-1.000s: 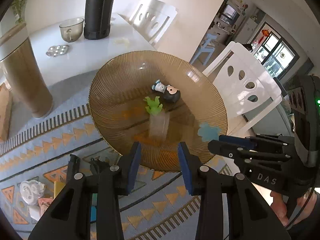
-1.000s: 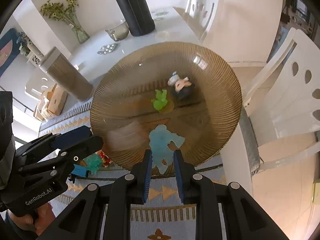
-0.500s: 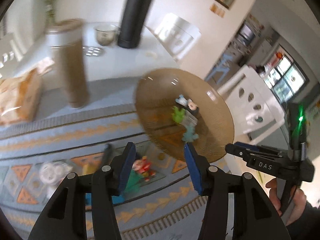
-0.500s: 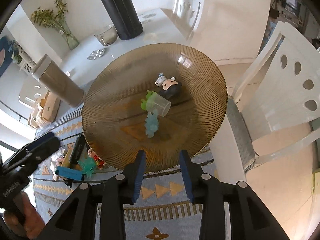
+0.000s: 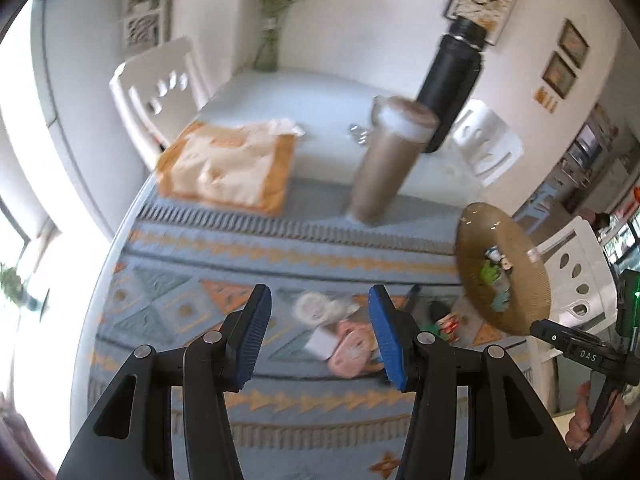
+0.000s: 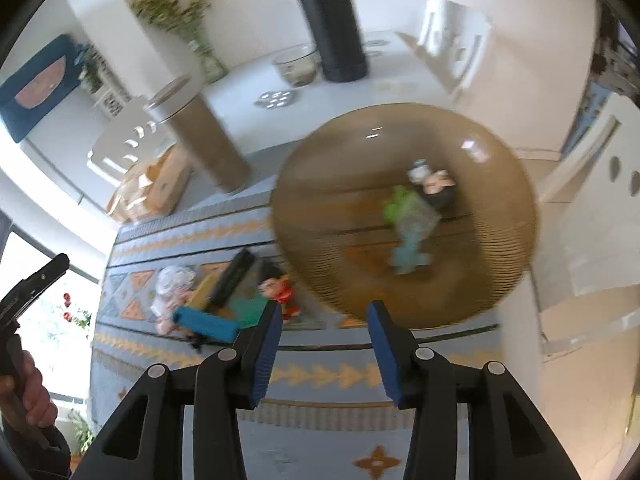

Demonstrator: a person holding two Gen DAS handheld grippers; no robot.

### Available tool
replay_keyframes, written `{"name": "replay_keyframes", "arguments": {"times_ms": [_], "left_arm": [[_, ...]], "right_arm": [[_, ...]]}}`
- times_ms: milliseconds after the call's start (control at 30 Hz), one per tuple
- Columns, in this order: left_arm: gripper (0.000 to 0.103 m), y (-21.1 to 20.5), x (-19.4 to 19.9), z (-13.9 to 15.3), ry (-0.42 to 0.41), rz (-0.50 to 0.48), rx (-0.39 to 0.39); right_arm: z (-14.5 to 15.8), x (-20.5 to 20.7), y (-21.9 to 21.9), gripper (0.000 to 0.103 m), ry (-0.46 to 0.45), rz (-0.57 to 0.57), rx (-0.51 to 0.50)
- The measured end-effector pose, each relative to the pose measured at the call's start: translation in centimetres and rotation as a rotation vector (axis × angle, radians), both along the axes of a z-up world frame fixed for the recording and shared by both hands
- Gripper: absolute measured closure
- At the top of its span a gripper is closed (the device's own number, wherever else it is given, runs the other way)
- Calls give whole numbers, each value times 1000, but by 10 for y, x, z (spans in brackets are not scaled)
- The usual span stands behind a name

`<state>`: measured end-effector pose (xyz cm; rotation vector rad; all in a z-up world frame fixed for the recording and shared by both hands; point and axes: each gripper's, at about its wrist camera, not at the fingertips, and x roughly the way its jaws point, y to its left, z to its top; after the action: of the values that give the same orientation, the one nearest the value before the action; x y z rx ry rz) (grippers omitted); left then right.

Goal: Organize rigid objects
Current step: 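Drop the cup and teal figure into the brown bowl, opening both grippers, then grasp the pink tape dispenser with the left gripper while the right grasps the blue lighter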

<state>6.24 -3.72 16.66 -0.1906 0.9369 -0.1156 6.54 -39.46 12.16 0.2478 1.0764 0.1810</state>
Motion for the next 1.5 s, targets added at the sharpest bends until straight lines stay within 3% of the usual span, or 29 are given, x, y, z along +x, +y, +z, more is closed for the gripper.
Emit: {"name": "replay_keyframes", "arguments": {"times_ms": [200, 367, 533, 667, 800, 1167, 1300, 1367, 1500], "left_arm": [[55, 12, 5, -45, 164, -74, -16], [55, -5, 14, -85, 277, -212, -59], [55, -30, 26, -111, 342, -340, -101], [55, -34, 33, -131, 388, -344, -162], [55, -36, 36, -137, 401, -354, -219], [55, -45, 44, -141, 393, -323, -227], [61, -52, 48, -145, 394, -311, -192], [71, -52, 47, -144, 373, -302, -179], [72, -44, 37, -139, 343, -275, -208]], "right_arm": [[-20, 4, 57, 60, 54, 132, 54], [-44, 11, 105, 60, 104, 293, 68], [-72, 28, 139, 60, 155, 461, 28], [-93, 47, 151, 60, 198, 550, 20], [-98, 64, 156, 59, 199, 599, 7], [-108, 77, 161, 59, 226, 623, 54], [-110, 69, 156, 69, 224, 616, 57], [-107, 60, 157, 72, 207, 617, 47], [-102, 45, 154, 75, 185, 575, 31]]}}
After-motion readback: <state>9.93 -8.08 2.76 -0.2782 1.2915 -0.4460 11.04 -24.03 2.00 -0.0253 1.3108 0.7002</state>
